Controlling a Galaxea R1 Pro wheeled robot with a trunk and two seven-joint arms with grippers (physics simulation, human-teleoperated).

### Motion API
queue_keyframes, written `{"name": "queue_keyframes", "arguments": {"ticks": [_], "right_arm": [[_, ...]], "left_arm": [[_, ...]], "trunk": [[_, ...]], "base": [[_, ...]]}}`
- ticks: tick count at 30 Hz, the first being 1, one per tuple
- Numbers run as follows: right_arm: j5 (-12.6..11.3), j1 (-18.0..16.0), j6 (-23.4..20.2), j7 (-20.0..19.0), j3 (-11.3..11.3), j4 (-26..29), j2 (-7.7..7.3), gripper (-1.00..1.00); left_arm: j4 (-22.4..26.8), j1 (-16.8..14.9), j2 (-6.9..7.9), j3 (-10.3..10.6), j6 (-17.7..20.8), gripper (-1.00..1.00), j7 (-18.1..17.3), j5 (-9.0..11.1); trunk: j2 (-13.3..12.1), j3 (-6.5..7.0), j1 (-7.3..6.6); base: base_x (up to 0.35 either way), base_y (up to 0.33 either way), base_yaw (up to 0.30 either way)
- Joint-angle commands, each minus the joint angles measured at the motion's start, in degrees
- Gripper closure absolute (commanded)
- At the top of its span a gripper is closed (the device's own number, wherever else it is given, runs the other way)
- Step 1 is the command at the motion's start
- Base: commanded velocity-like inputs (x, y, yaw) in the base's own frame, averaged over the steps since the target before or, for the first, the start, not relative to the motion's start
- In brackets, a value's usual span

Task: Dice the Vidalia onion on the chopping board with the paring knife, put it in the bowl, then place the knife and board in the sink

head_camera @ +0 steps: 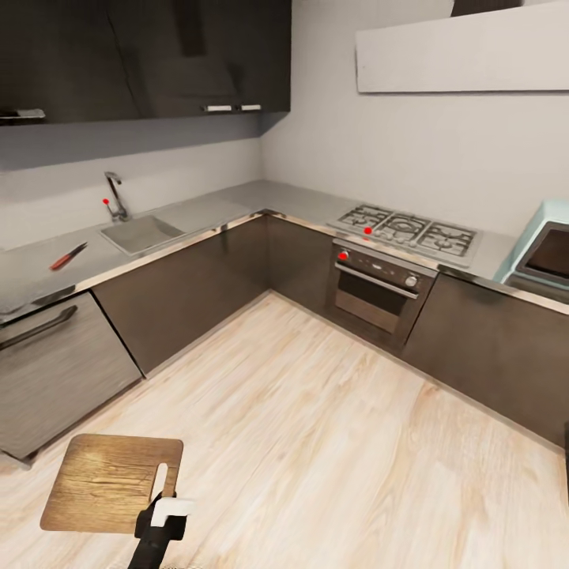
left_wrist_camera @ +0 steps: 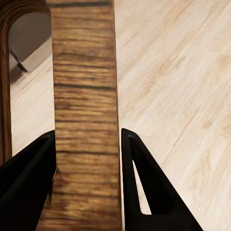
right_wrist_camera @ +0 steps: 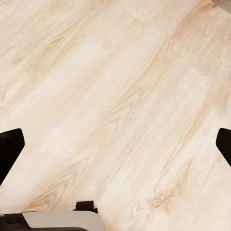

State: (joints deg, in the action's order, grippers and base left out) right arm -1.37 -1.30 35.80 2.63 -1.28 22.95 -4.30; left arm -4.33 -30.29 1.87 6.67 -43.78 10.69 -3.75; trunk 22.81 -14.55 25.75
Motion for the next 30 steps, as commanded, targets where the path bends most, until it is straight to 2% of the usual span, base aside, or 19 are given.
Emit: {"name": "queue_keyframes", "arguments": {"ticks": [1, 30], "right_arm": [[-0.1, 0.0, 0.2, 0.1, 0.0, 0.0, -0.01, -1.00], [0.0, 0.0, 0.1, 0.0, 0.2, 0.0, 0.17, -1.00]], "left_arm": [[-0.2, -0.1, -0.02, 0.4, -0.3, 1.00, 0.7, -0.4], [-0.2, -0.1, -0.09, 0.4, -0.3, 1.00, 0.7, -0.4]], "trunk": [[0.1, -0.04, 0.03], [0.1, 1.83, 0.03]], "base": [[0.000, 0.000, 0.229], [0.000, 0.000, 0.228]]}}
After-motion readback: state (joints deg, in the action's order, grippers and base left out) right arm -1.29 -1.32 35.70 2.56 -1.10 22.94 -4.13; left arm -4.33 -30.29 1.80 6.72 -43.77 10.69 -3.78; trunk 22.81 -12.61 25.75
